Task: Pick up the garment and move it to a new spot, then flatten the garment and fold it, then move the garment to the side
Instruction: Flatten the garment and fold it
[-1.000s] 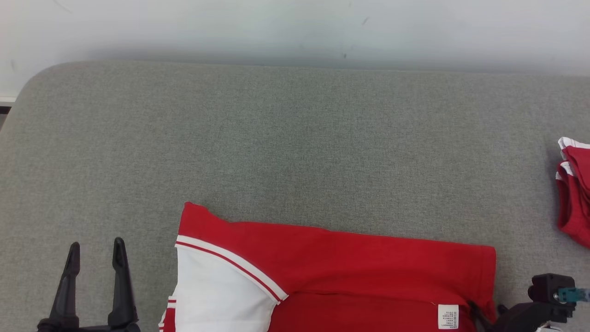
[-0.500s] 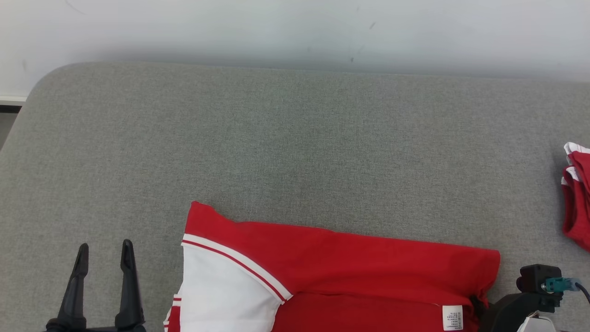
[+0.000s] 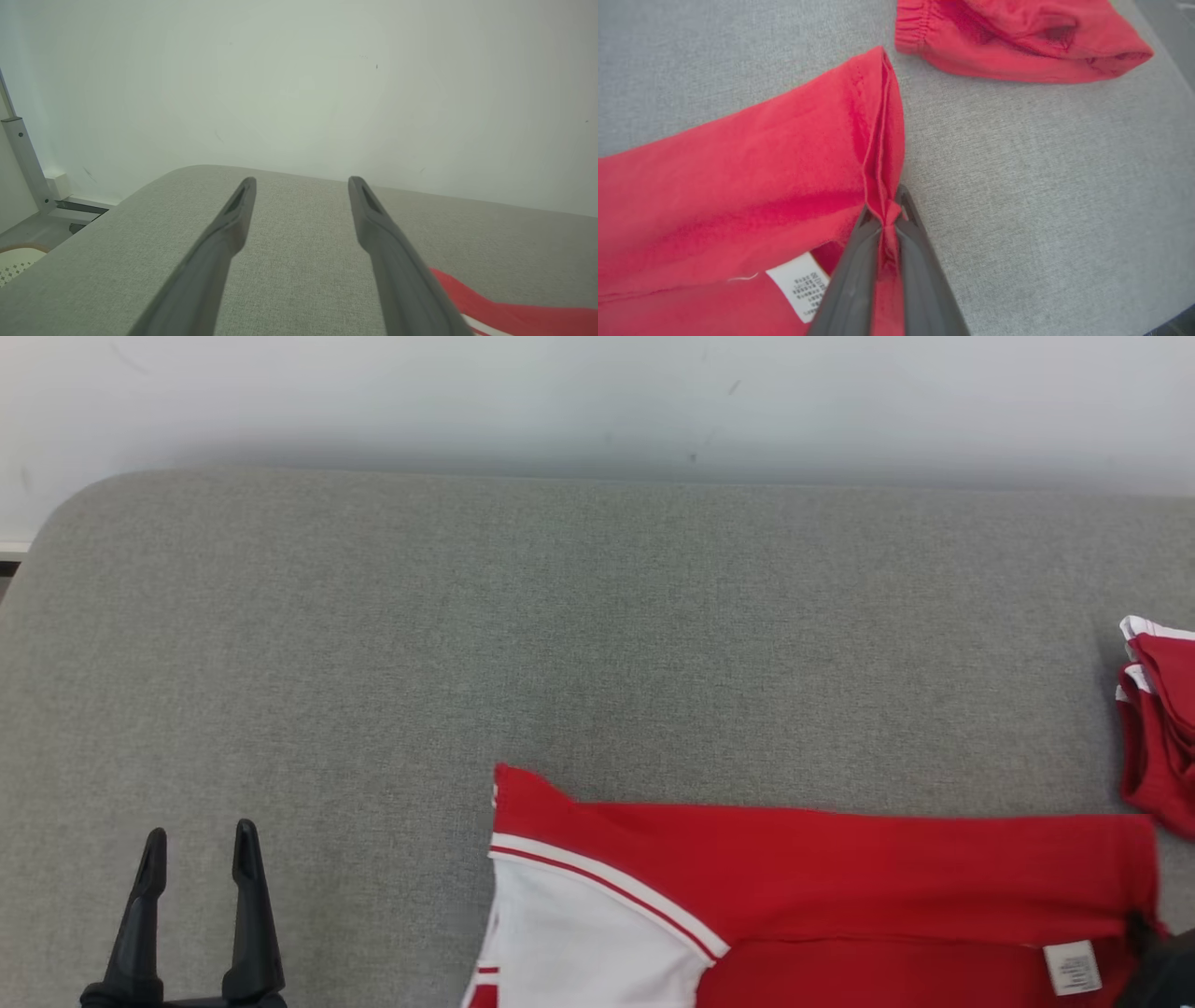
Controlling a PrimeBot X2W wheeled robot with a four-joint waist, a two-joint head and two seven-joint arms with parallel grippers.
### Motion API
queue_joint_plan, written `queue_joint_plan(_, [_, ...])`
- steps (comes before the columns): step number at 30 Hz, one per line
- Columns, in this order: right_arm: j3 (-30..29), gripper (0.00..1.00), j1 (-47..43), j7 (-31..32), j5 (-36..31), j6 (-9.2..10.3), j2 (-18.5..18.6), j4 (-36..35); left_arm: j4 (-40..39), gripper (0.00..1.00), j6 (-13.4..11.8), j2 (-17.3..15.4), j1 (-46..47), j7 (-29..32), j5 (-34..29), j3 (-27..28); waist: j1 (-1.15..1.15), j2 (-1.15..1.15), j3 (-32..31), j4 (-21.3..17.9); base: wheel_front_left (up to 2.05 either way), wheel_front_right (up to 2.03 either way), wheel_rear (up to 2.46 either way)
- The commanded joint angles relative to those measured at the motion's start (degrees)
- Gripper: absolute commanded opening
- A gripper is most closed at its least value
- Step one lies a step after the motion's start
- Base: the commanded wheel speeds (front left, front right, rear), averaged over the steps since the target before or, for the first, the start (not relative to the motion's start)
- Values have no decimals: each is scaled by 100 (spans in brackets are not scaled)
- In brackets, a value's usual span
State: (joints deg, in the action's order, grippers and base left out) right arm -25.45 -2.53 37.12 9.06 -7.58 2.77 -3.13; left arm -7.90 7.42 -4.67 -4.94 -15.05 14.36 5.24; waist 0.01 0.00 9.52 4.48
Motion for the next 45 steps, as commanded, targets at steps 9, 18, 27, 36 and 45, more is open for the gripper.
queue_joint_plan(9, [-309, 0, -266, 422, 204, 15, 9, -667, -48, 100, 0, 8, -64, -18, -18, -24, -1, 0, 2, -78, 0, 0, 0])
queue_joint_plan(18, [1325, 0, -469, 765, 1180, 14, 11, -1235, -67, 100, 0, 1, -87, -18, -11, -2, -1, 0, -33, -112, 0, 0, 0])
queue_joint_plan(27, [3318, 0, 202, 603, 1418, 15, 14, -639, 46, 100, 0, -23, 62, -18, 42, -129, -1, 0, -9, 32, 0, 0, 0])
queue_joint_plan(36, [4308, 0, 825, 360, 1488, 15, 12, 142, 115, 100, 0, -2, 131, -18, 73, -161, -1, 0, 9, 220, 0, 0, 0])
queue_joint_plan(45, [4861, 0, 1345, 96, 1667, 15, 15, 729, 155, 100, 0, 5, 151, -18, 81, -234, -1, 0, 39, 348, 0, 0, 0])
